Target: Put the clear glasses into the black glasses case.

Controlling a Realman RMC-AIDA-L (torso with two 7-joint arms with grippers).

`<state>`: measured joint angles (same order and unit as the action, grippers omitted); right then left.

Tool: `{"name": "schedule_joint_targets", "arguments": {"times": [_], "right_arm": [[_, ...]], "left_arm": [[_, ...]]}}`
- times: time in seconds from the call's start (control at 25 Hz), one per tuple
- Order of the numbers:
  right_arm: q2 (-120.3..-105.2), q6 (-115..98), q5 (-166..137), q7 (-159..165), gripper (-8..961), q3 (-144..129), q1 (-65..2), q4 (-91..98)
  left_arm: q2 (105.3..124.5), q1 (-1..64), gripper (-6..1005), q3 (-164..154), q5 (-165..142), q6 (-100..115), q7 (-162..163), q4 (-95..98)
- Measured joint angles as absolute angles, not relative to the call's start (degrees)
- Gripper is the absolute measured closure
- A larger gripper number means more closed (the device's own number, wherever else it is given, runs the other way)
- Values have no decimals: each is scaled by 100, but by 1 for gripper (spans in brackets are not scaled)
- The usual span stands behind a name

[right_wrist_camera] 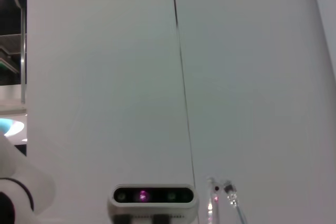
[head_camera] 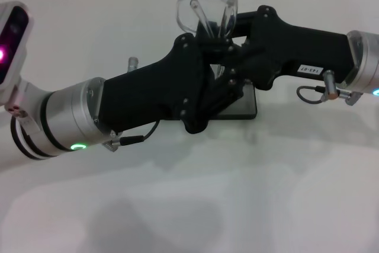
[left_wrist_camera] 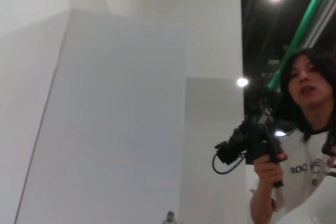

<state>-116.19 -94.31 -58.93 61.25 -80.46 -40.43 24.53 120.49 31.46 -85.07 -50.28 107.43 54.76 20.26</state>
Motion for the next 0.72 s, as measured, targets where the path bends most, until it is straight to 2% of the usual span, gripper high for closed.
{"name": "schedule_joint_targets", "arguments": {"times": [0.52, 0.72], "right_arm": [[-11617, -9375, -5836, 6117, 845, -8129, -3981, 2523], [-11573, -9137, -5905, 6085, 845, -8132, -3825, 2782]], "left_arm": [[11998, 3090, 852, -8527, -5060, 10903, 5485, 1927], [11848, 3045, 851, -8504, -5349, 11211, 5555, 1965]]}}
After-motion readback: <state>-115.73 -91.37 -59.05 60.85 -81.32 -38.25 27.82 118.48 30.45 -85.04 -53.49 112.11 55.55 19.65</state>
